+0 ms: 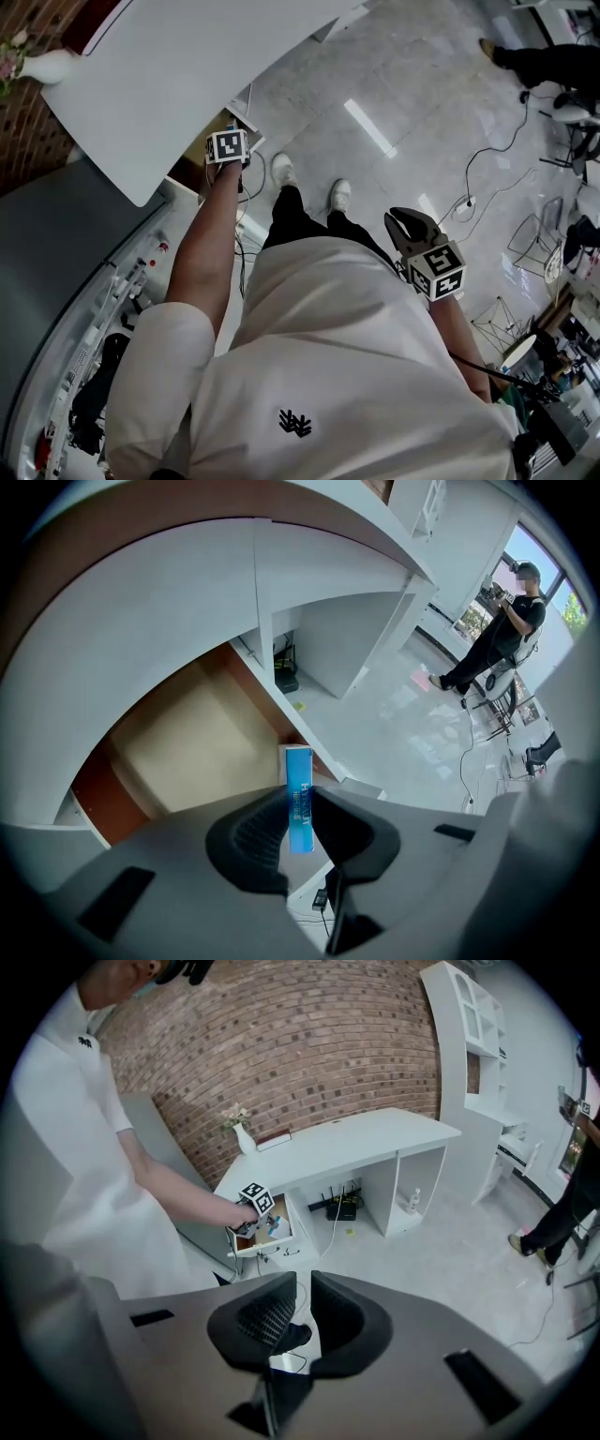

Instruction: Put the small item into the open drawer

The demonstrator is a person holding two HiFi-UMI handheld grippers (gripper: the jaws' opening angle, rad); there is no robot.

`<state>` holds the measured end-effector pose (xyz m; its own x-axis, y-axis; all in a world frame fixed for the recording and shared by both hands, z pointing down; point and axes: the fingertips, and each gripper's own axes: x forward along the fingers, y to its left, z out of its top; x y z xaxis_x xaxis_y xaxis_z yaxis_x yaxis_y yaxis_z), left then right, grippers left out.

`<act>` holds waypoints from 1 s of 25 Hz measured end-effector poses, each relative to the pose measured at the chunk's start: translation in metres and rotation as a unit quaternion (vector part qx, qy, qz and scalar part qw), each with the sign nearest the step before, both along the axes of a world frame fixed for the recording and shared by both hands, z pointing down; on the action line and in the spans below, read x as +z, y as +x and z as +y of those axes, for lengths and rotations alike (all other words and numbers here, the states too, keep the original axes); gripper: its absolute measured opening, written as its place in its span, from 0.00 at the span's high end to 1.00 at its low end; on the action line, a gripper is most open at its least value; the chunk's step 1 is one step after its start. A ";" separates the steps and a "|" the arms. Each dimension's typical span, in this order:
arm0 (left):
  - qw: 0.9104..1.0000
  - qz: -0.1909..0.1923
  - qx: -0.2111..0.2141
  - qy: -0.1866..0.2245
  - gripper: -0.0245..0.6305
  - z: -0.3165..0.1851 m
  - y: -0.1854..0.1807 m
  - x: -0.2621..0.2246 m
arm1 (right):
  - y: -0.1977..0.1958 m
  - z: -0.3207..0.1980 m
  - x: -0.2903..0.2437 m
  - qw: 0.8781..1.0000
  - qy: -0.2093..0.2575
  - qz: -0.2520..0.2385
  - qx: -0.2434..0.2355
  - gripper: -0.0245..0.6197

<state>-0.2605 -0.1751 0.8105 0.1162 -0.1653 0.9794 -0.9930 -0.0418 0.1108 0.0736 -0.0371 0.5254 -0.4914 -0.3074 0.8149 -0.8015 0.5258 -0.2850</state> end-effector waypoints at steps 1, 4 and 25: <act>1.000 0.000 0.002 0.000 0.83 -0.003 0.001 -0.001 | 0.000 0.000 0.001 1.000 -0.002 0.001 0.002 0.85; 1.000 0.000 0.007 0.000 0.83 -0.008 0.001 -0.003 | -0.003 0.000 0.002 1.000 -0.006 0.001 0.007 0.85; 0.999 0.000 0.032 0.024 0.76 -0.001 0.011 0.014 | 0.003 0.015 0.016 1.000 -0.019 0.001 0.004 0.85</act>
